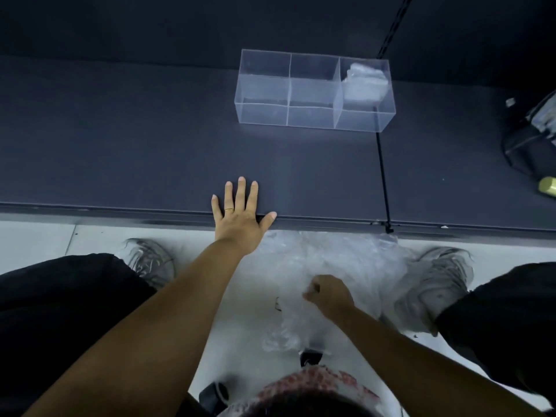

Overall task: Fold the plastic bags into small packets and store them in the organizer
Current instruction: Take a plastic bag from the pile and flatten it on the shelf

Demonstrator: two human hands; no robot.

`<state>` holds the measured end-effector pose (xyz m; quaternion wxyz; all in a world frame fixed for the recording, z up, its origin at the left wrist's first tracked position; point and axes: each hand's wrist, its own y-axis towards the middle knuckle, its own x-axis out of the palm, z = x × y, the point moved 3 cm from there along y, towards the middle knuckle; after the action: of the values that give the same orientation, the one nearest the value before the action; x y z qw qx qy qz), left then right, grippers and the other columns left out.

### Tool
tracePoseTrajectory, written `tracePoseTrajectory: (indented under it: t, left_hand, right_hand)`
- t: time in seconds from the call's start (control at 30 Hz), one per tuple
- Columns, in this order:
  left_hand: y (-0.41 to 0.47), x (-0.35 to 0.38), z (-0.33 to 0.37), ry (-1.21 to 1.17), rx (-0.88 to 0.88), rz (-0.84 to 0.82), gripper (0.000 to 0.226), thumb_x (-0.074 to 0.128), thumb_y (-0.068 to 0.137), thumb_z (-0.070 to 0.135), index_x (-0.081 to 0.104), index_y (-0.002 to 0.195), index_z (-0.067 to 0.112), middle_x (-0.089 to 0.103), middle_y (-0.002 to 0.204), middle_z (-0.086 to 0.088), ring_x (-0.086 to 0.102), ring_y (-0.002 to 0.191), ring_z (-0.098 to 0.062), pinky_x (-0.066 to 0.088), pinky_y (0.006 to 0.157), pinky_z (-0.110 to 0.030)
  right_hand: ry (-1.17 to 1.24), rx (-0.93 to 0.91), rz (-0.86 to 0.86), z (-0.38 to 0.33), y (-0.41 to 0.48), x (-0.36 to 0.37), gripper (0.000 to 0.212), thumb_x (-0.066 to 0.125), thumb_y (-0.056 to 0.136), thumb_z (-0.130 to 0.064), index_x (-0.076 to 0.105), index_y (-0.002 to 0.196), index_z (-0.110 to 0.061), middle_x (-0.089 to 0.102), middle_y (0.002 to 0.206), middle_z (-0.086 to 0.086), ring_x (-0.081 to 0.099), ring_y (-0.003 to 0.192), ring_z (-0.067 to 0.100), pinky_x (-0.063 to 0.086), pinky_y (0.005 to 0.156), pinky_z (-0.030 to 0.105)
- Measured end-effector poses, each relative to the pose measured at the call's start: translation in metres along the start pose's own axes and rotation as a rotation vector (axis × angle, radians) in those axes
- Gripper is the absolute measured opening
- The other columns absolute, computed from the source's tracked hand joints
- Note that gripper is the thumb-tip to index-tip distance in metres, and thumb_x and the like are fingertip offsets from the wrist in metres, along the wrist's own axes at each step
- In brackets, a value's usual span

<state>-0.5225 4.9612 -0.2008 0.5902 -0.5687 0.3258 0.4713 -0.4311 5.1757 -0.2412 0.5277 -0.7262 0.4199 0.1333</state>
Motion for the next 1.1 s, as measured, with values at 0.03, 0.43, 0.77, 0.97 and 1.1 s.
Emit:
tracePoseTrajectory:
  t: [0.03,0.43,0.77,0.97,1.1]
  left_hand:
    - [0.001,-0.001,-0.001,-0.002,0.002,-0.015,0.078,0.011,0.089,0.070,-0.020,0.148,0.030,-0.028,0.156,0.003,-0.027,0.143,-0.024,-0.019,0.111,-0.050]
    - [-0.029,-0.083,0.033,-1.135,0.048,-0.507,0.093,0.024,0.066,0.093,0.045,0.139,0.040,0.035,0.151,0.016,0.026,0.142,-0.012,0.016,0.116,-0.044]
    - [-0.042,-0.136,0.053,-1.301,0.105,-0.059,0.004,0.073,0.083,0.020,0.073,0.083,0.015,0.072,0.069,0.007,0.065,0.064,-0.001,0.047,0.059,-0.008]
    - [-0.034,-0.142,0.024,-1.572,-0.035,-0.056,0.018,0.065,0.089,0.026,0.067,0.081,0.010,0.066,0.079,-0.006,0.063,0.073,-0.016,0.053,0.061,-0.020]
    - [-0.031,-0.143,0.016,-1.664,-0.130,0.153,0.018,0.066,0.088,0.026,0.065,0.084,0.009,0.062,0.081,-0.009,0.059,0.072,-0.018,0.053,0.066,-0.025]
  right_hand:
    - [0.079,-0.033,-0.012,-0.005,0.001,-0.011,0.035,0.070,0.085,-0.027,0.045,0.063,-0.016,0.047,0.071,0.002,0.051,0.071,0.018,0.033,0.063,0.026]
    - [0.915,-0.293,-0.009,-0.084,-0.040,-0.190,0.040,0.063,0.081,-0.046,0.061,0.079,-0.006,0.054,0.072,0.015,0.051,0.063,0.023,0.044,0.065,0.032]
    - [1.195,-0.288,0.266,-0.083,-0.048,-0.269,0.030,0.065,0.088,-0.039,0.068,0.074,-0.012,0.071,0.079,0.010,0.069,0.073,0.024,0.058,0.072,0.036]
    - [1.296,-0.269,0.058,-0.063,-0.038,-0.277,0.046,0.050,0.097,-0.036,0.070,0.060,-0.017,0.068,0.077,0.004,0.067,0.073,0.019,0.054,0.079,0.038]
    - [1.241,-0.285,0.127,-0.053,-0.033,-0.264,0.026,0.053,0.096,-0.027,0.071,0.080,-0.018,0.069,0.083,0.001,0.061,0.078,0.015,0.049,0.083,0.033]
